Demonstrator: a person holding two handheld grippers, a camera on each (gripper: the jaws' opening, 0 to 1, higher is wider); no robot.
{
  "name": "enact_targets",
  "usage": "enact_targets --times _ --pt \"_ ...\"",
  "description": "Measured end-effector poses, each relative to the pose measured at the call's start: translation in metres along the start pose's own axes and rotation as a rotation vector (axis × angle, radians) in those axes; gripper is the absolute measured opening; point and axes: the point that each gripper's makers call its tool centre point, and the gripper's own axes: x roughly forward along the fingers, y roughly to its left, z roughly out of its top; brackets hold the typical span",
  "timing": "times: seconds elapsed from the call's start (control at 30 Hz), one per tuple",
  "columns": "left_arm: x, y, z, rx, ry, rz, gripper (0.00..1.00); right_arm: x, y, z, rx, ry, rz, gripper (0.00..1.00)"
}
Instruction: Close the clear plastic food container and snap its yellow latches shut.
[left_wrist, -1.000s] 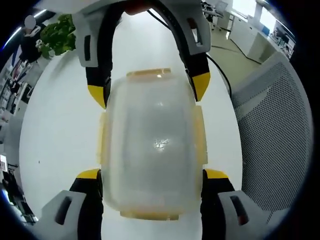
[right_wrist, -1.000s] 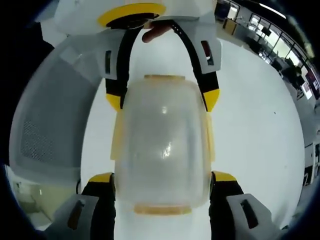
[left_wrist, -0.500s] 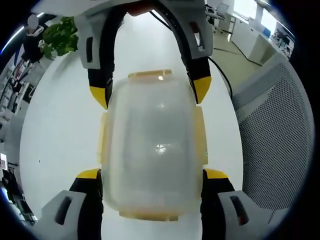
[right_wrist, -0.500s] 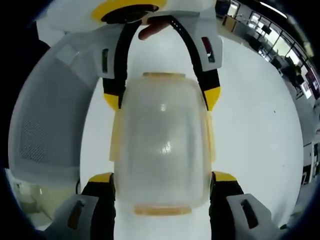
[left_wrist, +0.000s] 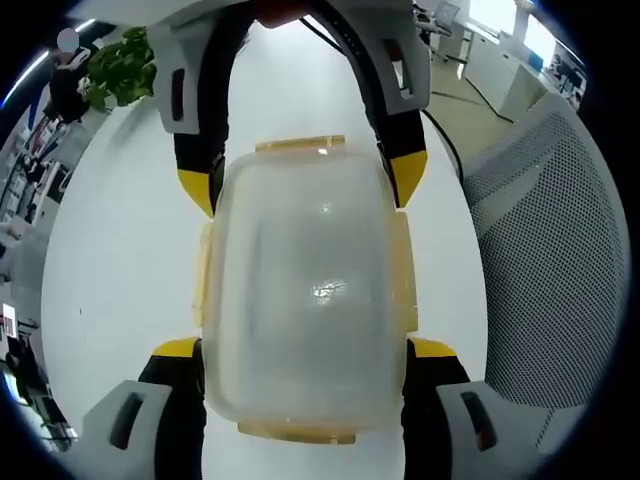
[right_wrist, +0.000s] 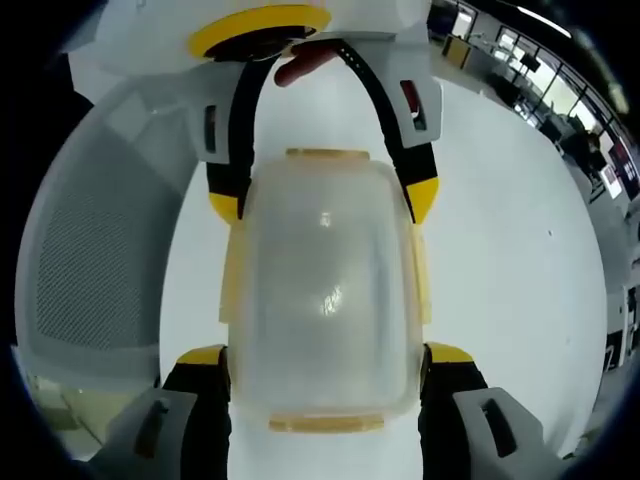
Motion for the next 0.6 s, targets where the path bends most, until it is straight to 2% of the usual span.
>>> enact_targets --times 0.6 --pt "-0.01 0.001 -0.031 -0.025 -0.011 0.02 0.82 0.013 0.0 0.033 0.001 0.006 -0.001 0.78"
